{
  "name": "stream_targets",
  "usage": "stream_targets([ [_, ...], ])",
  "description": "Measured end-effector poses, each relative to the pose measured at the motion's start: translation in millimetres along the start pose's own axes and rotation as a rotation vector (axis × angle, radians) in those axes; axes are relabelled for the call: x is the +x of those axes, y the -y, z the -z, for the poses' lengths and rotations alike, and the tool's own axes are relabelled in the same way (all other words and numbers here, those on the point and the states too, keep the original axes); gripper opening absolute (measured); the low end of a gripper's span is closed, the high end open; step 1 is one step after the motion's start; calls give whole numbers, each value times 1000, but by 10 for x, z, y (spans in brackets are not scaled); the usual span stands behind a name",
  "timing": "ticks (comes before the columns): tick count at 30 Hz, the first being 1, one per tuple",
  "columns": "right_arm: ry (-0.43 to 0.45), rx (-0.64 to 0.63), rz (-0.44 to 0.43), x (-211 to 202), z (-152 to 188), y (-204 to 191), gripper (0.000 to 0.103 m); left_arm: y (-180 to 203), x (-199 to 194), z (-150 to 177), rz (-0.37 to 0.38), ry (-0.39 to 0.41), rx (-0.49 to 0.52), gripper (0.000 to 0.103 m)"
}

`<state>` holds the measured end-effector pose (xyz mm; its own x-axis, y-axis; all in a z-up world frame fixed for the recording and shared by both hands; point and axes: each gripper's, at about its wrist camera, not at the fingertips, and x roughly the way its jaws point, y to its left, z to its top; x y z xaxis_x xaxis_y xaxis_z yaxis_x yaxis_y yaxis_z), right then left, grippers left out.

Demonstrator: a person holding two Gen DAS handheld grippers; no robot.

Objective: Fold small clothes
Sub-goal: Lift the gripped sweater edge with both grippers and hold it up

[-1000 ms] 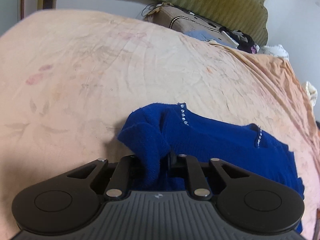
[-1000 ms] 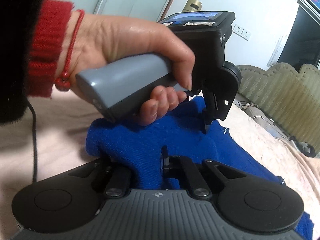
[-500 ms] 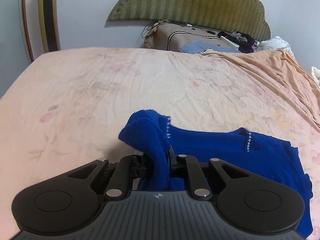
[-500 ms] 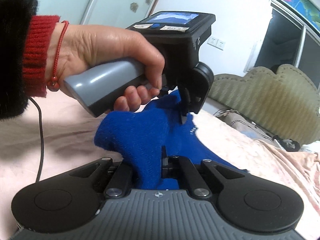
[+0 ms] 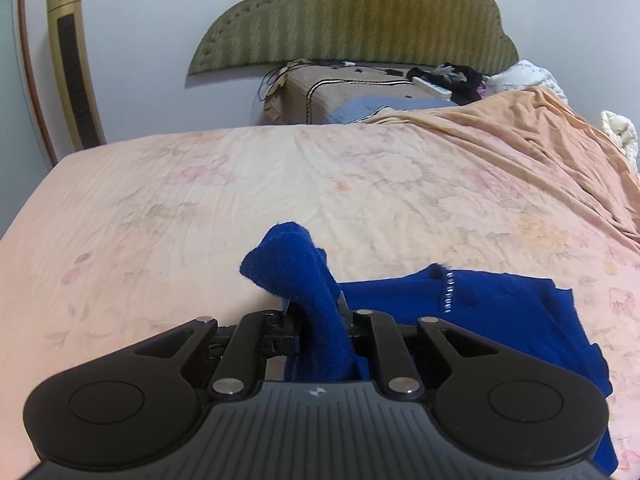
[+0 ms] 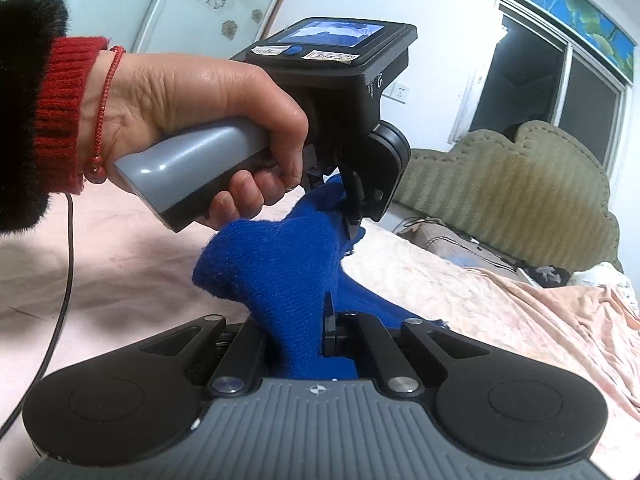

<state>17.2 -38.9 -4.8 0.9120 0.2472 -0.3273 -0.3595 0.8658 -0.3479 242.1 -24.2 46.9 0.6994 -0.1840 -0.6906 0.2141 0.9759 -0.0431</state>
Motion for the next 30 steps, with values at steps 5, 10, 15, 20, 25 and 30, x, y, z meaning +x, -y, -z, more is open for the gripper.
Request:
stream_targets([
  [5, -10, 34, 26, -162, 101, 124, 4, 288, 22, -27, 6, 9, 50, 14],
  [10, -20, 76, 47, -270, 179, 271, 4, 577, 72, -39, 20, 13, 93, 13],
  [15, -30, 112, 70, -388, 290, 370, 4, 830, 138, -42, 41, 8, 122, 13],
  [20, -48, 169, 83, -448, 375, 531, 4, 1040, 227, -38, 60, -6, 139, 13],
  [25, -68, 212, 105, -494, 490, 676, 4, 1264, 286, -29, 82, -16, 159, 13],
  [30, -87, 265, 116, -520, 592, 827, 4, 1518, 382, -20, 95, -30, 185, 13],
])
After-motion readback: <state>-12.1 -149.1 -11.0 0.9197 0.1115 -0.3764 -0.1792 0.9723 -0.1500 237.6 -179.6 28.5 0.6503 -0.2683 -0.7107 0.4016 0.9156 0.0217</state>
